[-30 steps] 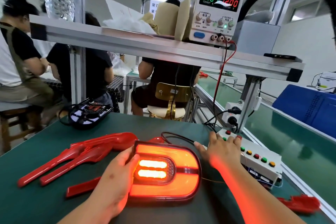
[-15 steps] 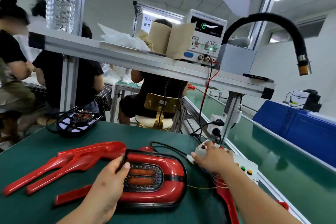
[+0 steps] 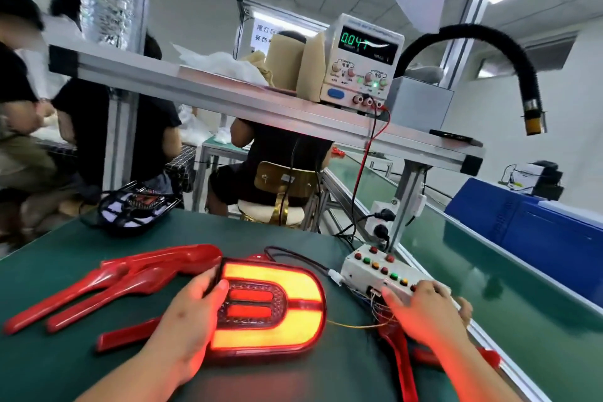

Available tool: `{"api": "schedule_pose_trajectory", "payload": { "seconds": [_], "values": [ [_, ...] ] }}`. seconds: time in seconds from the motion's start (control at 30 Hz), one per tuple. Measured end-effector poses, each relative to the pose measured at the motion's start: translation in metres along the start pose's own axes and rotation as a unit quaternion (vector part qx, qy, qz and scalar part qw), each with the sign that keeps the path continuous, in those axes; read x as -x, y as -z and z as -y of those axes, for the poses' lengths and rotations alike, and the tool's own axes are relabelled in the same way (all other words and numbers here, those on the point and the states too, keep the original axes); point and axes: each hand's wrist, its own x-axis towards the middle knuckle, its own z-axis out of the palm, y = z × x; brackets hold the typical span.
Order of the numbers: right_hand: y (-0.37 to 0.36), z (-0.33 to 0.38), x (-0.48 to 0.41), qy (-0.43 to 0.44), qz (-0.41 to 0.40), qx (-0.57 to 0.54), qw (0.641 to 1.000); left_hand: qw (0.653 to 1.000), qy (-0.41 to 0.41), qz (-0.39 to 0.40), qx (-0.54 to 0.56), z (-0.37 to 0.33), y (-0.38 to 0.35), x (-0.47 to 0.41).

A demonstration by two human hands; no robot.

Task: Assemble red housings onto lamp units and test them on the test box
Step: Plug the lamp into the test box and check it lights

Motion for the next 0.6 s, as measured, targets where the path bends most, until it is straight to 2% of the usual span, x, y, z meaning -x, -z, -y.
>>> {"api": "schedule_pose_trajectory", "payload": {
  "seconds": [0.2, 0.43, 0.6],
  "values": [
    [0.0, -0.001, 0.003, -0.008, 0.01, -0.012, 1.0, 1.0, 0.009, 0.004, 0.001, -0.002, 0.001, 0.003],
    [0.003, 0.007, 0.003, -0.006, 0.004, 0.036, 0.999, 1.0, 0.01, -0.003, -0.006, -0.004, -0.001, 0.007],
    [0.003, 0.028, -0.01, 0.071, -0.029, 0.023, 0.997, 1.0, -0.004, -0.017, -0.01, -0.005, -0.005, 0.01]
  ]
}}
